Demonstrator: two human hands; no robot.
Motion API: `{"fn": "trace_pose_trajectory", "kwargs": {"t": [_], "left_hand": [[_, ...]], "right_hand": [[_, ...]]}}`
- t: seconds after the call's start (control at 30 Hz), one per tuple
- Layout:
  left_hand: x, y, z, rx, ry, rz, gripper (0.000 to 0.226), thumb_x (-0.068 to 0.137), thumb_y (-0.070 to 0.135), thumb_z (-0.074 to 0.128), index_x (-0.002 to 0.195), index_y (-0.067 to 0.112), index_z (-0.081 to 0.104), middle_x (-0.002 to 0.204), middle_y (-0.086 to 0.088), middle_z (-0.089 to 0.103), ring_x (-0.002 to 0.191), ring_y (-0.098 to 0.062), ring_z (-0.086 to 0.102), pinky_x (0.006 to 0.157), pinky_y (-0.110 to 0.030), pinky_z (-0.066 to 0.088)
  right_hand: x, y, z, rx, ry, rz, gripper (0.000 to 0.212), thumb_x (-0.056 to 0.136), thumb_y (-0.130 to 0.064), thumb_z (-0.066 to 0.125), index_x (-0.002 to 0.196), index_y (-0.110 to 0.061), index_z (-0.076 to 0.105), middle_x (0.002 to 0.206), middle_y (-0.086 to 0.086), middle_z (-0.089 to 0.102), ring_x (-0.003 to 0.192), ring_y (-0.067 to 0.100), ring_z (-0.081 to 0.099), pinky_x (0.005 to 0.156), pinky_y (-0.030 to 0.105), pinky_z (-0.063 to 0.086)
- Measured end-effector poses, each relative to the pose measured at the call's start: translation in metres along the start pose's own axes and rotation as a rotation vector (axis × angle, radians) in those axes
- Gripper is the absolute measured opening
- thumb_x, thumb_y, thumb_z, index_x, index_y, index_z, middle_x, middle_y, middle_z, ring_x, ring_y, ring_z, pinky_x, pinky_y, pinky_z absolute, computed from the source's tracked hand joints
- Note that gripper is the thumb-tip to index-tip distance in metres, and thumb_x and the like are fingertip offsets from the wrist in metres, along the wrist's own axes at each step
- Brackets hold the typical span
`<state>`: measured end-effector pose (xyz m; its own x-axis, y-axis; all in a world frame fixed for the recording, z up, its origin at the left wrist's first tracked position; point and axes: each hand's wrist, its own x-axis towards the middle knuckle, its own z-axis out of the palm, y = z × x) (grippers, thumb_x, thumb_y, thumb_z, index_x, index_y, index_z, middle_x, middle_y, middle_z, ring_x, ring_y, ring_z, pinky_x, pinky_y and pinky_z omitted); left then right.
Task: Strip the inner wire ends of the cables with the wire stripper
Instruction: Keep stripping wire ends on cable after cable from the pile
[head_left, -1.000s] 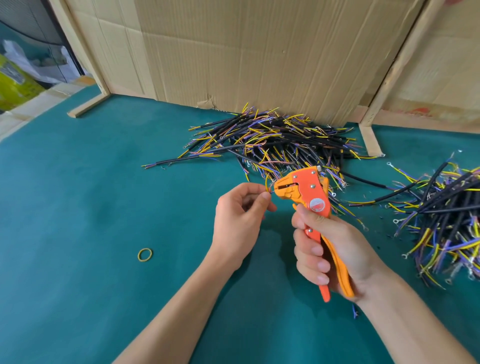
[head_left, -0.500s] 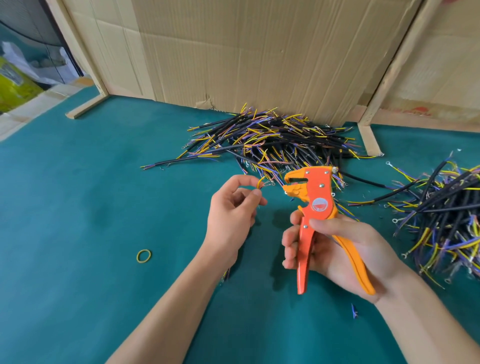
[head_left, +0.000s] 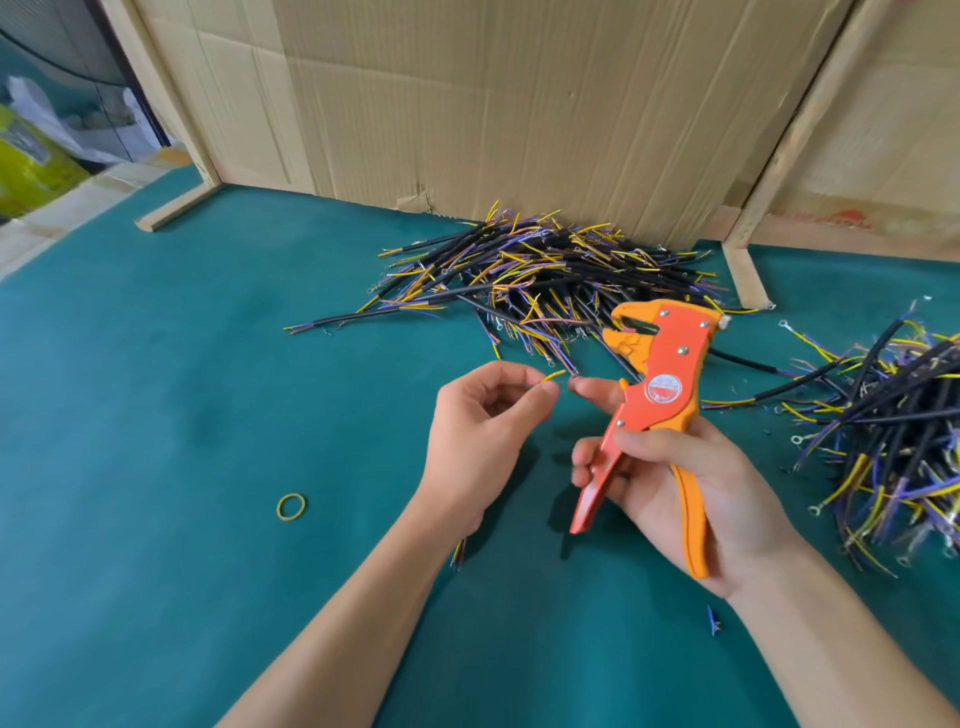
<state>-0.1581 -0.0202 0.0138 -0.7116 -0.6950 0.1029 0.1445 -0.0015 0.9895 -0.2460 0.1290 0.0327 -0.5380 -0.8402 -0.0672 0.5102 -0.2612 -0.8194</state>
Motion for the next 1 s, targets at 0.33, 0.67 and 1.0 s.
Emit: {"fn": "trace_pose_trajectory", "kwargs": {"t": [0.33, 0.67, 1.0], "left_hand": [[-0.002, 0.002, 0.002, 0.099, -0.020, 0.026, 0.018, 0.092, 0.026, 0.072, 0.077, 0.018, 0.066, 0.065, -0.002, 0.062, 0.052, -0.006, 0.043, 0.050, -0.017, 0.034], [-0.003, 0.013, 0.002, -0.044, -0.140, -0.037, 0.018, 0.085, 0.039, 0.065, 0.078, 0.024, 0.057, 0.071, -0.002, 0.059, 0.061, -0.017, 0.035, 0.045, -0.017, 0.029], [-0.001, 0.003, 0.001, 0.064, -0.053, -0.075, 0.016, 0.092, 0.015, 0.068, 0.080, 0.017, 0.058, 0.067, 0.002, 0.062, 0.052, -0.005, 0.045, 0.052, -0.019, 0.034]], "right_hand": [[0.001, 0.004, 0.000, -0.063, -0.022, 0.021, 0.043, 0.077, -0.002, 0.068, 0.120, -0.004, 0.072, 0.123, 0.026, 0.065, 0.076, 0.034, 0.063, 0.068, 0.043, 0.054], [0.002, 0.002, -0.003, -0.061, -0.008, 0.028, 0.051, 0.078, -0.002, 0.067, 0.129, -0.005, 0.068, 0.115, 0.024, 0.064, 0.076, 0.032, 0.064, 0.068, 0.041, 0.054], [0.001, 0.001, 0.001, -0.173, -0.031, 0.013, 0.053, 0.079, -0.003, 0.067, 0.132, -0.009, 0.067, 0.094, 0.028, 0.058, 0.079, 0.035, 0.064, 0.069, 0.041, 0.055]]}}
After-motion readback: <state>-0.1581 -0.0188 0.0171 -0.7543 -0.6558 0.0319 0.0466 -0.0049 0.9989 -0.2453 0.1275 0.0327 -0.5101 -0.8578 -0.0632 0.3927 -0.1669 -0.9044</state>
